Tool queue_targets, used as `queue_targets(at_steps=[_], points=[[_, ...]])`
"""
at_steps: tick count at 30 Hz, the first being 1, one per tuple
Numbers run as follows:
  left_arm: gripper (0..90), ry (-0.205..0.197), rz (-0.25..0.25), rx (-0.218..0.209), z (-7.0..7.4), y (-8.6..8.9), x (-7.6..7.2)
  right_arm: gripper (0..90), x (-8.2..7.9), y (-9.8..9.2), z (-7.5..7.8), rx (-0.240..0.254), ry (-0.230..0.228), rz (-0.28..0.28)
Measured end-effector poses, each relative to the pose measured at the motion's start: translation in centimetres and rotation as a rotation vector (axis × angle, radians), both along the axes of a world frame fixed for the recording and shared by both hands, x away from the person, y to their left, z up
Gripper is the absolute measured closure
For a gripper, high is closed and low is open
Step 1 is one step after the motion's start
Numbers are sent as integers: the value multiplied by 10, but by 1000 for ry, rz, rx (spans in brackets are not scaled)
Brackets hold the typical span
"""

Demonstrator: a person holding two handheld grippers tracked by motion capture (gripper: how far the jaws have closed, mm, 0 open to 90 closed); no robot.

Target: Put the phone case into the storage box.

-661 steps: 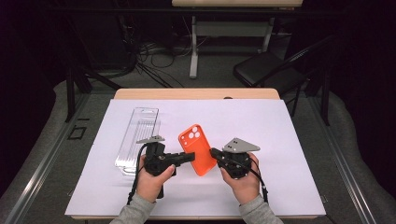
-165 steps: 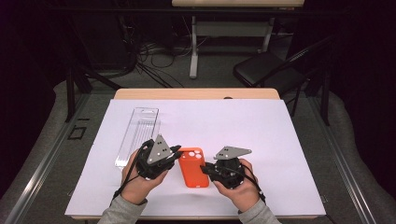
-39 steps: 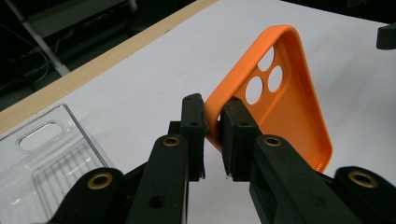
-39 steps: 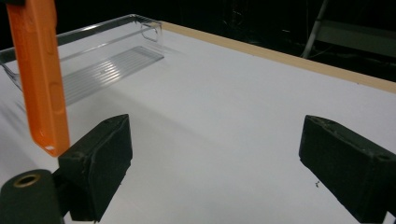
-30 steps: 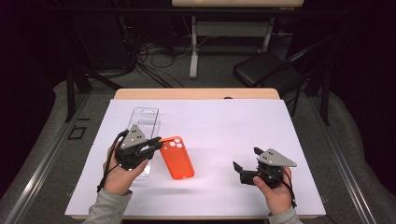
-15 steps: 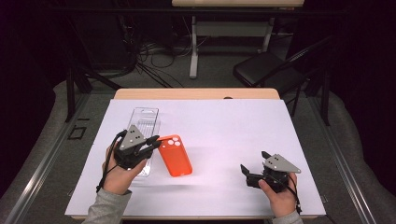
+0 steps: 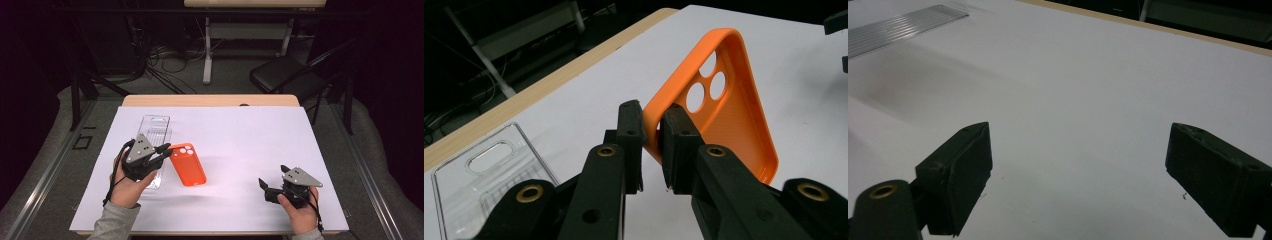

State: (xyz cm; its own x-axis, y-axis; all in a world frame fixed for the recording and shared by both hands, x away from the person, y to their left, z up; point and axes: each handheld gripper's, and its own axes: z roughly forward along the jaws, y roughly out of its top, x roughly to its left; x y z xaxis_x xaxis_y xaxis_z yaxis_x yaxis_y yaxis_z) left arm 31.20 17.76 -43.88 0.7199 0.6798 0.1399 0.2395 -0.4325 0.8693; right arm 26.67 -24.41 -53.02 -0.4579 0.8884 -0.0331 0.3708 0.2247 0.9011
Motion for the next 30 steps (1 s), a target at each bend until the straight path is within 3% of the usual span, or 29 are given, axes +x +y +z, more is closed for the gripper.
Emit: queue_targets(at_steps=[13,21,28,30], points=[[804,10,-31,55,5,-12,15,141,1,-5,0,16,2,-7],[804,8,-59,13,8,-13,29,140,2,-6,-1,22,2,-10],[802,26,-66,27,15,-13,44,140,2,-7,-2,22,5,-9],[801,10,-68,37,17,-13,47,140,2,-7,-2,19,5,-8]])
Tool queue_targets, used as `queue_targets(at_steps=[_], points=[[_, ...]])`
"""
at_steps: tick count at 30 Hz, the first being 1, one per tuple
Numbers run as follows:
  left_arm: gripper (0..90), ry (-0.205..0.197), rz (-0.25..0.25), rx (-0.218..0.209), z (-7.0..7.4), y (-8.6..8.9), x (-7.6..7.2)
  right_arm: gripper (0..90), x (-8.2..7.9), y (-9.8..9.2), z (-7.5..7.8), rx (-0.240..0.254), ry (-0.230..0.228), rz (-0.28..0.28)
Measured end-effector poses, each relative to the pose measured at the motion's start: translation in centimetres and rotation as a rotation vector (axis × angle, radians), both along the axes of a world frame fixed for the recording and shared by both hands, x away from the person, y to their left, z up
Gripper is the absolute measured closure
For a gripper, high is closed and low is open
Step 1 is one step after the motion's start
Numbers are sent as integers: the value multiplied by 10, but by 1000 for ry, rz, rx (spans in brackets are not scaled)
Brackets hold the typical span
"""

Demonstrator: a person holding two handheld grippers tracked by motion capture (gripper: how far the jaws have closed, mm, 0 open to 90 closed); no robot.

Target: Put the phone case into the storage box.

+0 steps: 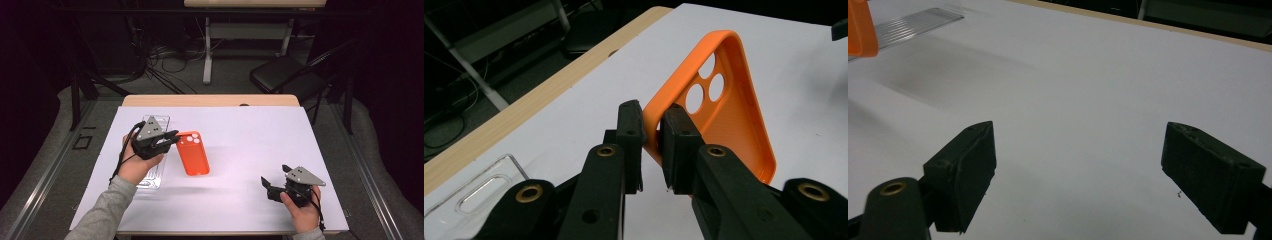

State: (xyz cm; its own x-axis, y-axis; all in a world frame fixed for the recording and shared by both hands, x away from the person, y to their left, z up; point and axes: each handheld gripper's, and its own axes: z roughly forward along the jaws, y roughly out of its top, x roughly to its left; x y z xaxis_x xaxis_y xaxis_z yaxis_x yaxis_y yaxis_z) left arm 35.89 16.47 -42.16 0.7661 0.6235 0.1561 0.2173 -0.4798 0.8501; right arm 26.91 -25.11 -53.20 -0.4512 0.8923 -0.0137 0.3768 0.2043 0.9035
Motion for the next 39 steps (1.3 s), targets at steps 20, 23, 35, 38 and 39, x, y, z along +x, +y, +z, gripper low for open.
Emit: queue_targets(at_steps=[20,23,35,38,39], points=[[796,-48,44,113,22,0,24,140,0,2,-3,-1,12,2],[796,-49,38,117,25,0,27,141,1,1,-3,-4,11,3],[796,-76,62,106,30,6,41,140,1,3,-5,-12,15,6],[796,-76,79,106,30,9,45,140,1,3,-5,-13,17,6],[796,-77,85,103,30,11,46,141,1,3,-5,-14,18,6]])
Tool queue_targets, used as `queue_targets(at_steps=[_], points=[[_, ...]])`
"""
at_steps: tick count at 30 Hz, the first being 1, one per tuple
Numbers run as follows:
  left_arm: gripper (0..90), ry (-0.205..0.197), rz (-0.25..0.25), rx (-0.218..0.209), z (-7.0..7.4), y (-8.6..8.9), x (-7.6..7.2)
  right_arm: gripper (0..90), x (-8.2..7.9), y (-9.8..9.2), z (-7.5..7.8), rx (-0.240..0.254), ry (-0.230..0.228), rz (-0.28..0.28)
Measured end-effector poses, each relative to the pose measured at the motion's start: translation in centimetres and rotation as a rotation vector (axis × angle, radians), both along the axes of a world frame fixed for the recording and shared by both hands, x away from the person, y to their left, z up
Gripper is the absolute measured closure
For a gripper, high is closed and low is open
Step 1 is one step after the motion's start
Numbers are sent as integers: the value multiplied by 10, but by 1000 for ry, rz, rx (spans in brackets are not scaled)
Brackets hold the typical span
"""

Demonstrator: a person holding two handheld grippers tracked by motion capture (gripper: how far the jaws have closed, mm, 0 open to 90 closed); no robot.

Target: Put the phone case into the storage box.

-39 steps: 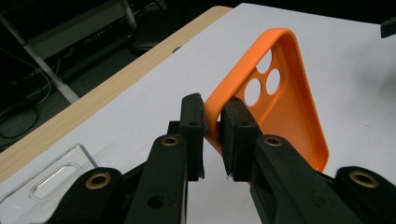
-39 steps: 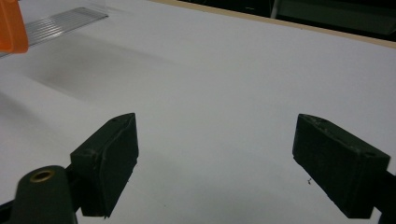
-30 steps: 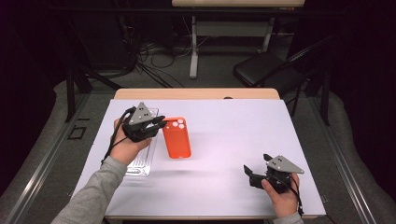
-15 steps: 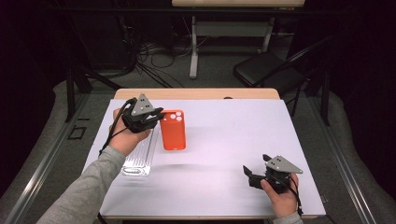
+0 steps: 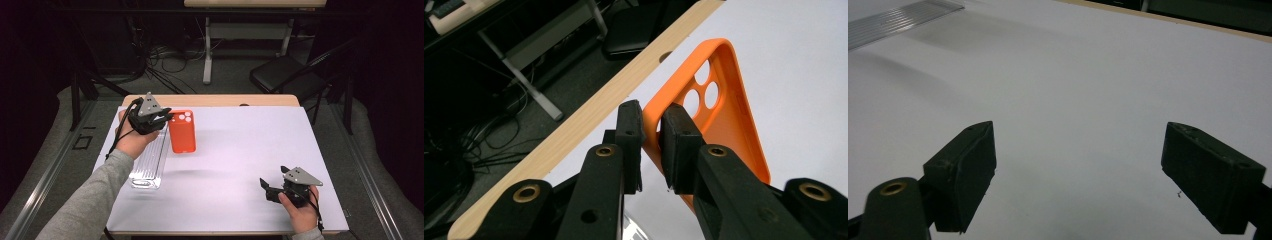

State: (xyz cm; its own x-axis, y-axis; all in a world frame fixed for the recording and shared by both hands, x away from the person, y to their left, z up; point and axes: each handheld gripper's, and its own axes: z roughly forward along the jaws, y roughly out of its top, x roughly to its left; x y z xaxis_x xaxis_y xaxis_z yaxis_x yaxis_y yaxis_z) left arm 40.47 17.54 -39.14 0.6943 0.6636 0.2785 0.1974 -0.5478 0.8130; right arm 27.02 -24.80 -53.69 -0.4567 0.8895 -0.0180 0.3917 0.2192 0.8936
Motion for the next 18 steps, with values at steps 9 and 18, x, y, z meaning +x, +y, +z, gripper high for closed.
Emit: queue_targets(at_steps=[9,18], points=[[796,-18,40,-6,3,14,9,141,0,0,-1,-11,9,-2],[795,-51,78,-23,8,33,18,141,-1,0,0,-6,9,-4]])
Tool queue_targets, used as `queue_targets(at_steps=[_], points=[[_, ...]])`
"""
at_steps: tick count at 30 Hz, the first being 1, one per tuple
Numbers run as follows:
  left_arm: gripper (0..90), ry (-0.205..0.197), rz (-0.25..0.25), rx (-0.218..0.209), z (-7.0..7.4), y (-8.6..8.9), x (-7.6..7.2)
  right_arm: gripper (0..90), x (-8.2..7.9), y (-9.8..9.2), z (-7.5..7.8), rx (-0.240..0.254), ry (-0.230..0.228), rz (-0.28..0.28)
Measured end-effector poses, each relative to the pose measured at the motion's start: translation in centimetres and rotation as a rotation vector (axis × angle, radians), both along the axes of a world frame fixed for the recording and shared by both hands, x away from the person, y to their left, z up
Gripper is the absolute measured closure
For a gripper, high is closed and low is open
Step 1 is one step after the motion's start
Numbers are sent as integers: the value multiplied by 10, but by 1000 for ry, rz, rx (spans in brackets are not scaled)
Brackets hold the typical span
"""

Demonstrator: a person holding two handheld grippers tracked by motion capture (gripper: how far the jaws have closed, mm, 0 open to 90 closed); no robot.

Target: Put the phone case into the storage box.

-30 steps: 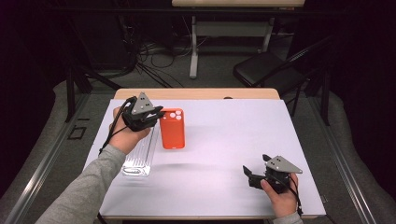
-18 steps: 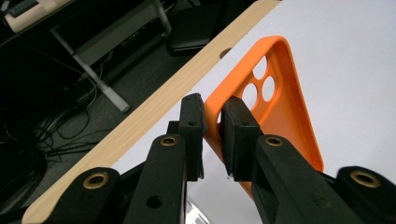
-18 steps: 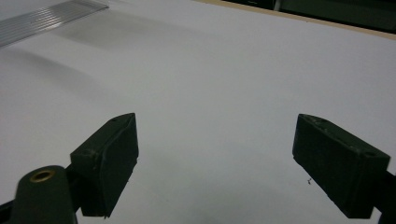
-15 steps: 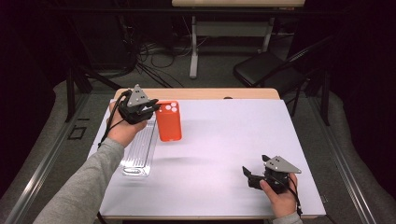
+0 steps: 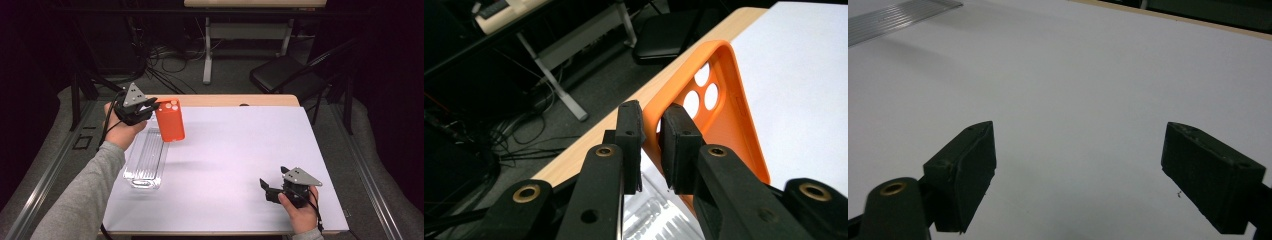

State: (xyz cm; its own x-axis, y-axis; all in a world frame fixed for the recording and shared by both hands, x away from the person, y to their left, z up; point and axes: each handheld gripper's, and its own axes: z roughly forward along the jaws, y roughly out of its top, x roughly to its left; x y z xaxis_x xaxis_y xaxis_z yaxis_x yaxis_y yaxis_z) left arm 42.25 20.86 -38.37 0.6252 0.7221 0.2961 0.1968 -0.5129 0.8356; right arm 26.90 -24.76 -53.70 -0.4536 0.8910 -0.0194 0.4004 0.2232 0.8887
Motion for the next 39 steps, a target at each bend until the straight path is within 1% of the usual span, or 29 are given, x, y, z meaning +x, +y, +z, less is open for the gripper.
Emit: queue_targets(at_steps=[2,4,5,8,11,14,19,23,27,32,34,36,39], points=[[795,-7,9,-7,1,5,3,140,-1,0,1,1,-3,-4],[795,-24,14,1,3,10,6,141,-1,0,0,4,-9,-7],[796,-35,15,8,4,11,7,141,-2,0,0,2,-1,-11],[796,-52,19,16,7,17,11,141,-3,-2,-1,1,-1,-16],[797,-48,26,29,7,21,15,140,-4,-1,-1,8,1,-25],[797,-49,29,41,6,25,19,141,-5,1,-1,4,4,-24],[797,-49,39,28,5,31,25,140,-5,2,-1,-4,-1,-22],[796,-56,44,39,5,35,27,140,-5,1,-2,0,1,-31],[796,-58,50,33,4,39,30,141,-5,1,-2,-3,-2,-31],[797,-61,59,58,4,42,33,141,-6,0,-2,2,0,-35],[797,-70,68,79,4,43,34,140,-6,0,-2,2,0,-37],[796,-70,76,79,3,46,36,141,-6,1,-3,2,-5,-35],[797,-67,84,65,2,50,38,140,-6,1,-3,0,0,-35]])
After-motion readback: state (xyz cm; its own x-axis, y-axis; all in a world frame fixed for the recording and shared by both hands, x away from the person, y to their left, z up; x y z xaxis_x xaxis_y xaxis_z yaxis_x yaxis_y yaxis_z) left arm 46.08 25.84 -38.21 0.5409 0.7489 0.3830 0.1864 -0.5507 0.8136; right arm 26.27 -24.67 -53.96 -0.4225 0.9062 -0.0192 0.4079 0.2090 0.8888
